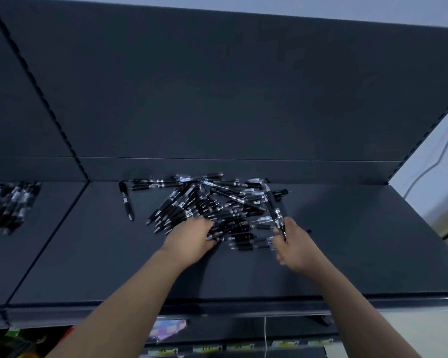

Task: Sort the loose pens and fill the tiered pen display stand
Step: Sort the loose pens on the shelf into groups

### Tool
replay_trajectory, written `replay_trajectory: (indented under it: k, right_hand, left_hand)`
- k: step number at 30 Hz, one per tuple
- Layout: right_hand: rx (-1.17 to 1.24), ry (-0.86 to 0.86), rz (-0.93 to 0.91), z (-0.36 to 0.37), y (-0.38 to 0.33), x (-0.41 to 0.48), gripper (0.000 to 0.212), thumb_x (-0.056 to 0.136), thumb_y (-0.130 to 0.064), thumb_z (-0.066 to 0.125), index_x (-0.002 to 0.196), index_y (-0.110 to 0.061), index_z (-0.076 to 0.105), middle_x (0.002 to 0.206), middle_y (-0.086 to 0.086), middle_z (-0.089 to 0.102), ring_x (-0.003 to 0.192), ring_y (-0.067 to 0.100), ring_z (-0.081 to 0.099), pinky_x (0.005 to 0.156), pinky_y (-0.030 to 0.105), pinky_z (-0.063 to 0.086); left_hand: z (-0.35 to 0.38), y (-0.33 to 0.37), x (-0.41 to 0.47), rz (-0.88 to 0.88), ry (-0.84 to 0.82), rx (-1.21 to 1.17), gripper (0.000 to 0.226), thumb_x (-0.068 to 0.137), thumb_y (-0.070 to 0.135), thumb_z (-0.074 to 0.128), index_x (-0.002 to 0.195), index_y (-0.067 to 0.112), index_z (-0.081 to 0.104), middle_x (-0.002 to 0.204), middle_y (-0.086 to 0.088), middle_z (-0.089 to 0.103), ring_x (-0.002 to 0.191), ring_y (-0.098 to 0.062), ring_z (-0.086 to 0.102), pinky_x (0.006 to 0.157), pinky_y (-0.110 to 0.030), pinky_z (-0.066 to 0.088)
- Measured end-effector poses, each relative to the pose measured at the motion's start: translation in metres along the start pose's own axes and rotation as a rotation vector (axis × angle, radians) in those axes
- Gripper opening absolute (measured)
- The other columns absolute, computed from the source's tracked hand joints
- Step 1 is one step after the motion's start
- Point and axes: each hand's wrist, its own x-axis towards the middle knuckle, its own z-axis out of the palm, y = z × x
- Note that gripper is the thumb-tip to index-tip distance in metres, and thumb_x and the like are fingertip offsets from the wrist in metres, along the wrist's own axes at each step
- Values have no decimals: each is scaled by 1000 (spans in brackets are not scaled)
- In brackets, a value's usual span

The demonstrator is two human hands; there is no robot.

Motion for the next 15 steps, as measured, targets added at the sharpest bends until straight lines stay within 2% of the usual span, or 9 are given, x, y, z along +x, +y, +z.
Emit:
replay_trajectory:
  k: [3, 5, 8, 11, 13, 15]
  right_hand:
    - [-80, 25, -37, -2, -1, 3, 16, 99, -19, 41, 98, -4, 46, 79, 6, 55, 66, 19, 47, 64, 36, 40]
    - [-75, 21, -46, -2, -3, 5, 16, 99, -24, 46, 97, -8, 49, 79, 3, 57, 65, 16, 48, 61, 33, 39]
    - [-100, 46, -70, 0, -6, 13, 9, 95, -25, 53, 93, -16, 54, 82, -1, 60, 66, 14, 52, 62, 31, 44]
    - [-130, 75, -80, 4, -12, 24, 10, 94, -23, 55, 100, -16, 58, 83, 0, 62, 69, 20, 58, 70, 37, 50]
    - [-156, 70, -76, 7, -15, 31, 15, 93, -22, 57, 106, -13, 58, 75, 0, 58, 60, 18, 53, 61, 35, 46]
    - [-200, 53, -57, 12, -15, 37, 17, 93, -22, 59, 108, -13, 59, 74, -1, 57, 56, 13, 48, 55, 30, 40]
  left_hand:
    - [-1, -7, -2, -51, -46, -115, 17, 87, 30, 65, 81, 17, 56, 79, 1, 59, 74, -18, 58, 64, -28, 46]
    - [0, -13, -5, -123, -35, -292, 22, 82, 29, 71, 71, 21, 54, 71, 4, 58, 61, -11, 53, 55, -22, 42]
    - [-3, -16, -6, -216, 80, -471, 21, 78, 27, 76, 78, 12, 61, 74, -1, 64, 58, -10, 53, 53, -24, 45]
    - [-2, -13, -2, -201, 88, -428, 24, 78, 28, 77, 82, 14, 57, 74, 2, 61, 60, -10, 53, 57, -27, 45]
    - [-1, -11, 0, -203, 53, -402, 24, 78, 30, 77, 85, 13, 62, 74, 2, 61, 62, -12, 55, 60, -28, 49]
    - [1, -12, 1, -208, 41, -413, 23, 77, 30, 77, 87, 13, 65, 74, 2, 63, 64, -13, 59, 63, -30, 52]
